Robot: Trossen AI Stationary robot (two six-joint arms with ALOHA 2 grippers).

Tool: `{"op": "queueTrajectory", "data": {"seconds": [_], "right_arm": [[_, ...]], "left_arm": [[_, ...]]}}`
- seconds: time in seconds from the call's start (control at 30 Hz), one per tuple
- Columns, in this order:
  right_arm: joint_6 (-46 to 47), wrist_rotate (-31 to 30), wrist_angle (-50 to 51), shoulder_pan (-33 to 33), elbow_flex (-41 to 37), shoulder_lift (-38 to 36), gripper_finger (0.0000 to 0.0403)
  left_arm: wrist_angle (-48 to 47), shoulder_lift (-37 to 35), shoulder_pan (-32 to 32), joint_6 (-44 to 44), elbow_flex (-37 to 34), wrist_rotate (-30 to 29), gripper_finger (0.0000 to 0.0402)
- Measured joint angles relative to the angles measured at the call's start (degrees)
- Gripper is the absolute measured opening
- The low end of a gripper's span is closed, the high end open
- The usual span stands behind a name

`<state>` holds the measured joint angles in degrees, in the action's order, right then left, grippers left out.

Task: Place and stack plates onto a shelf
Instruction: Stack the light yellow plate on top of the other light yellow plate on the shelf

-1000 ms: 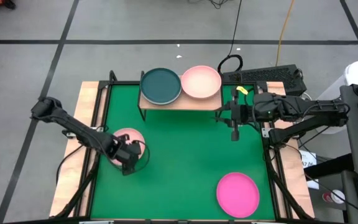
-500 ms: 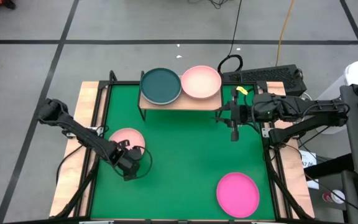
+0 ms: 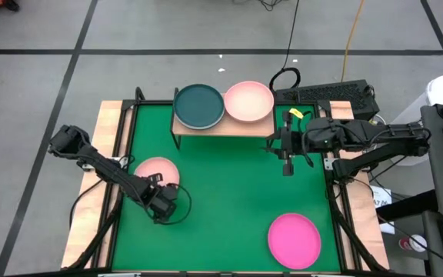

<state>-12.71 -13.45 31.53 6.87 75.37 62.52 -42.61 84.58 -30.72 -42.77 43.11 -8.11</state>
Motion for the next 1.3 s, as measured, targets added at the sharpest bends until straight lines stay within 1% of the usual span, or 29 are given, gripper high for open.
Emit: {"op": "queueTrajectory", "data": {"seconds": [0.1,0.17,0.3,0.4,0.47,0.6,0.7,0.8,0.87,0.93,1.0,1.1,1.23,1.3], "right_arm": [[-0.04,0.00,-0.02,0.00,0.00,-0.02,0.0093],[-0.09,0.00,0.00,0.00,0.00,-0.02,0.0093],[-0.13,0.00,-0.02,0.00,0.00,-0.02,0.0093],[-0.15,0.00,-0.13,0.00,0.00,-0.02,0.0093],[-0.19,0.00,-0.59,0.00,0.02,-0.02,0.0093],[-1.35,-0.02,-2.79,0.00,0.02,-0.02,0.0093],[-1.51,0.00,-5.24,0.00,0.02,-0.02,0.0093],[-1.54,0.00,-6.44,0.00,0.02,-0.02,0.0093],[-1.77,-0.01,-7.09,0.00,0.02,-0.02,0.0093],[-2.54,0.00,-7.91,0.00,0.02,-0.02,0.0093],[-3.37,0.00,-8.65,0.00,0.02,-0.02,0.0093],[-3.54,-0.02,-9.75,0.00,0.02,-0.25,0.0093],[-5.39,-0.84,-10.64,0.00,0.04,-0.96,0.0093],[-6.53,-3.21,-11.41,0.02,0.04,-1.52,0.0093]], "left_arm": [[-0.37,-0.03,-0.33,0.81,0.01,-0.22,0.0030],[-0.47,-0.11,-0.29,1.12,0.13,-0.37,0.0013],[-2.22,0.02,-0.61,3.14,2.22,0.06,0.0010],[-3.95,0.00,-1.40,7.48,6.95,0.67,0.0010],[-5.49,0.02,-2.12,11.78,10.80,-0.85,0.0010],[-8.26,0.00,-2.76,23.77,19.34,-8.74,0.0010],[-11.33,0.00,-2.03,34.04,25.28,-17.58,0.0010],[-11.20,-0.07,0.02,48.02,29.88,-27.43,0.0010],[-9.77,-0.04,2.76,58.61,32.43,-30.77,0.0010],[-6.65,-0.07,7.07,68.60,34.39,-30.70,0.0010],[-2.44,-0.09,12.53,77.58,35.43,-28.46,0.0010],[4.22,-0.04,21.72,88.57,35.76,-21.81,0.0010],[12.53,-0.04,33.34,98.21,35.78,-11.97,0.0010],[15.51,-0.02,38.05,102.53,35.82,-7.58,0.0010]]}}
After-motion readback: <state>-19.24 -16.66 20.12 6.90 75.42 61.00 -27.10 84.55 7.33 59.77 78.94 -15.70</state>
